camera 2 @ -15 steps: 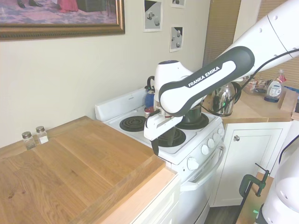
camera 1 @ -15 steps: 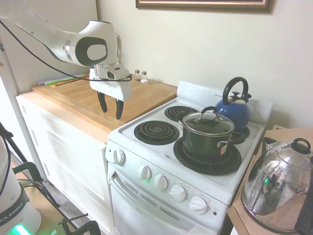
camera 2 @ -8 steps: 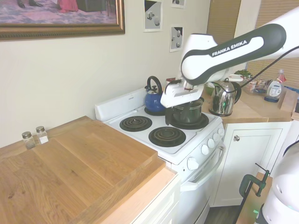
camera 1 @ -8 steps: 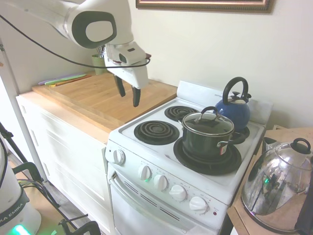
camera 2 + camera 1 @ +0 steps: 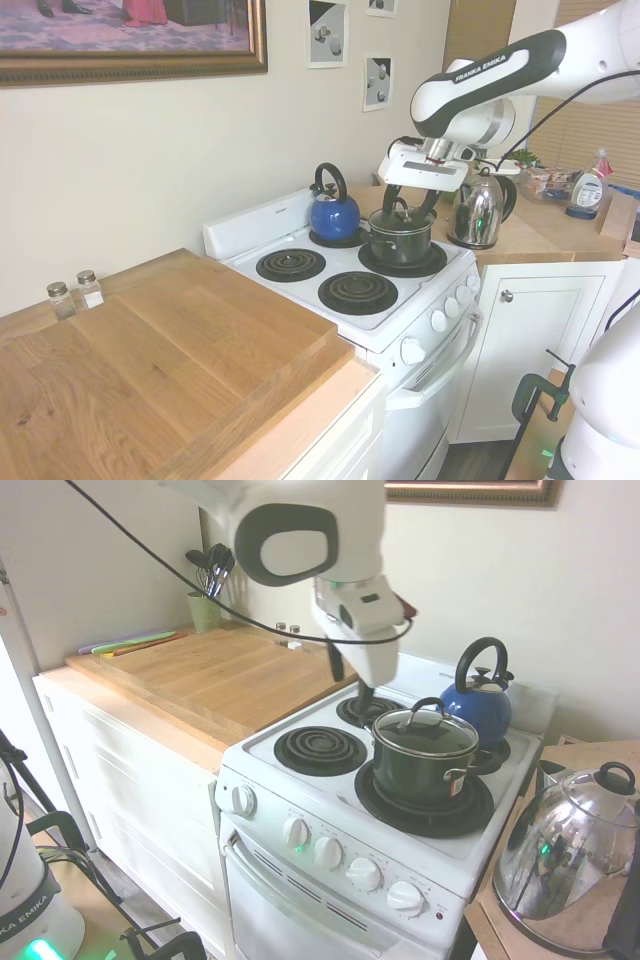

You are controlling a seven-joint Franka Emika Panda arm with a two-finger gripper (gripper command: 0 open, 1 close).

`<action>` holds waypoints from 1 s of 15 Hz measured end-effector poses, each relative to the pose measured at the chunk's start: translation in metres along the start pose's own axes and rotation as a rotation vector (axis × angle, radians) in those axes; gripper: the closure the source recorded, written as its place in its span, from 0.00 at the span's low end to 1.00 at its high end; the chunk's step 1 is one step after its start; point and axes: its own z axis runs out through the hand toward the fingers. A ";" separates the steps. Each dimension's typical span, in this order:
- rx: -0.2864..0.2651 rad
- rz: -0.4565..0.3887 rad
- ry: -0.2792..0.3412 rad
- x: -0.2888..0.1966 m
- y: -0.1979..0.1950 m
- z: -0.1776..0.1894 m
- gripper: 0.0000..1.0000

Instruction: Uncover the lid of the pot

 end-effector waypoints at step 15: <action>0.013 0.247 0.214 0.070 -0.051 0.027 1.00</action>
